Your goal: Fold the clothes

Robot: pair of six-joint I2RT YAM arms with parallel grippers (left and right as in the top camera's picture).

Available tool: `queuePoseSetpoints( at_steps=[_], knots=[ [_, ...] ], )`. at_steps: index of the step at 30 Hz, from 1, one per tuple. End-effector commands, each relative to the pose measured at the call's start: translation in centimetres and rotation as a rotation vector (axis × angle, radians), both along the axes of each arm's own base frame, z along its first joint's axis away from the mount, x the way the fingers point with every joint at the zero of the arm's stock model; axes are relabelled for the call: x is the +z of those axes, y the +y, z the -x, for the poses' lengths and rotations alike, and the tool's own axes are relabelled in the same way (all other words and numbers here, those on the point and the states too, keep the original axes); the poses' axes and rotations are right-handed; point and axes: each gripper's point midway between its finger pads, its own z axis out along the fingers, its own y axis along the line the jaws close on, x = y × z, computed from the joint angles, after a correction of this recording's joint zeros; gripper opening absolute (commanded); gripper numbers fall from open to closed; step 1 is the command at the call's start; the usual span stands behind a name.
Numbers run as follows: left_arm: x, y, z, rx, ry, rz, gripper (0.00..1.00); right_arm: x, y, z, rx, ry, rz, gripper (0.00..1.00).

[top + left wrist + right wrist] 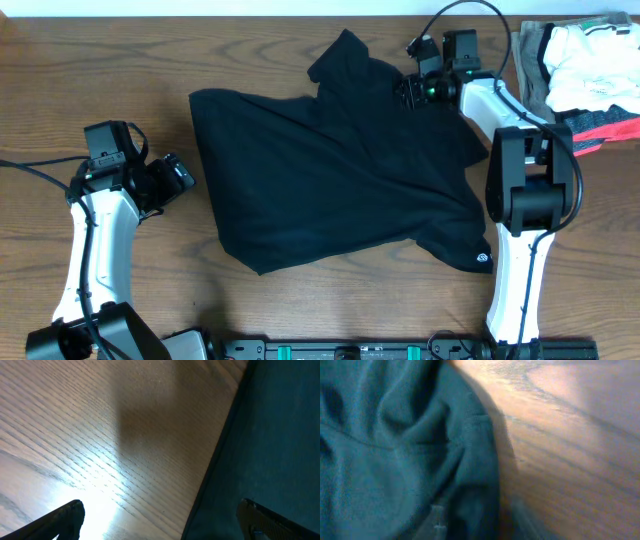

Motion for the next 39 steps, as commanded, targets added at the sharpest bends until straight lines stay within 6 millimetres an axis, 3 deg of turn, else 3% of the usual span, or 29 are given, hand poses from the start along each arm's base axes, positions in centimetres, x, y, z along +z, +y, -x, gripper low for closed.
queuePoseSetpoints(
  at_steps=[1, 5, 8, 17, 21, 24, 25, 27, 28, 33, 39],
  knots=[
    [-0.1, 0.0, 0.0, -0.009, 0.005, -0.013, 0.98, -0.5, 1.3, 0.2, -0.002, 0.021, -0.035, 0.15],
    [-0.1, 0.0, 0.1, -0.009, 0.01, -0.012, 0.98, -0.5, -0.1, -0.6, -0.1, 0.025, -0.018, 0.05],
    [-0.1, 0.0, 0.2, -0.009, 0.012, -0.011, 0.98, 0.6, -1.3, -1.8, -0.142, 0.0, -0.015, 0.01],
    [-0.1, 0.0, 0.2, -0.009, 0.01, -0.011, 0.98, 6.9, -7.5, -6.7, -0.269, -0.159, -0.029, 0.01],
    [-0.1, 0.1, 0.0, -0.009, 0.004, -0.013, 0.98, 7.7, -10.5, -7.7, -0.356, -0.204, -0.012, 0.01],
    [0.0, 0.1, -0.1, -0.009, -0.001, -0.015, 0.98, 8.0, -11.6, -8.1, -0.379, -0.221, -0.008, 0.03],
    [0.0, 0.1, -0.2, -0.009, -0.004, -0.016, 0.98, 8.0, -12.1, -8.1, -0.391, -0.225, 0.0, 0.14],
    [0.1, 0.2, -0.3, -0.009, -0.011, -0.018, 0.98, 8.1, -12.6, -8.2, -0.41, -0.229, 0.012, 0.77],
    [0.1, 0.2, -0.4, -0.009, -0.015, -0.019, 0.98, 8.0, -12.8, -8.2, -0.416, -0.227, 0.016, 0.98],
    [0.2, 0.1, -0.6, -0.032, -0.024, -0.02, 0.98, 8.9, -12.7, -6.9, -0.42, -0.159, 0.017, 0.99],
    [0.3, -1.9, -1.0, -0.167, -0.045, 0.036, 0.99, 14.3, -11.9, -2.1, -0.408, -0.022, 0.029, 0.99]
  ],
)
